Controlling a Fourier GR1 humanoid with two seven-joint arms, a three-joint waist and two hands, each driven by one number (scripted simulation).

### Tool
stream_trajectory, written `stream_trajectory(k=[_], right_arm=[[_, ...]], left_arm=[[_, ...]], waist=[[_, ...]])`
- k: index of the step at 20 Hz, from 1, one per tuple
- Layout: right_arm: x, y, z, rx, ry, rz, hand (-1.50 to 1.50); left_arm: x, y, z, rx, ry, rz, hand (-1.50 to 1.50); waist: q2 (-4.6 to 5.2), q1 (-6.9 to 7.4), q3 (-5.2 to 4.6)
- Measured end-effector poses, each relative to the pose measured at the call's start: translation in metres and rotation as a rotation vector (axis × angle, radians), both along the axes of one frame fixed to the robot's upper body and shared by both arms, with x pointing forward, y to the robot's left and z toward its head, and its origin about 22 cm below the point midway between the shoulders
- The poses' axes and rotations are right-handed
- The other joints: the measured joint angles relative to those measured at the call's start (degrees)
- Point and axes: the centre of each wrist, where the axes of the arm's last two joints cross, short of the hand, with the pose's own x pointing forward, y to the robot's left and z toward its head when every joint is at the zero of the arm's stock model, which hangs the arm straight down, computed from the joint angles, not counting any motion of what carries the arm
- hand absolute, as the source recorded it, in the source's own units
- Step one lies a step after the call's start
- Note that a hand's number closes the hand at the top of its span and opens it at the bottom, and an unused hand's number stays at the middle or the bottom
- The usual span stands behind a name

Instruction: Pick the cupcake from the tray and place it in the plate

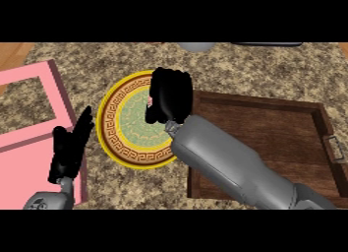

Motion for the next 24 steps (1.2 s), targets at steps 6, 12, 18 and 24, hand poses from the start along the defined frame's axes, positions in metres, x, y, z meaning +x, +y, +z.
stream_trajectory(k=[6, 12, 18, 24], right_arm=[[0.017, -0.019, -0.028, 0.031, 0.199, 0.015, 1.50], [0.029, -0.034, -0.045, 0.022, 0.393, 0.069, -1.50], [0.028, -0.041, -0.052, 0.154, 0.343, 0.210, -1.50], [0.026, -0.054, -0.033, 0.540, 0.157, 0.275, -1.50]], left_arm=[[-0.001, -0.002, 0.000, -0.004, 0.000, 0.001, 0.00], [-0.003, 0.002, 0.001, 0.002, -0.006, 0.010, 0.00], [-0.005, -0.001, -0.001, 0.000, -0.008, 0.014, 0.00], [-0.005, 0.003, 0.001, -0.002, -0.003, 0.026, 0.00]], waist=[[0.16, -0.03, 0.03], [0.01, -0.52, 0.04], [-0.03, -0.69, 0.07], [-0.15, -1.59, 0.16]])
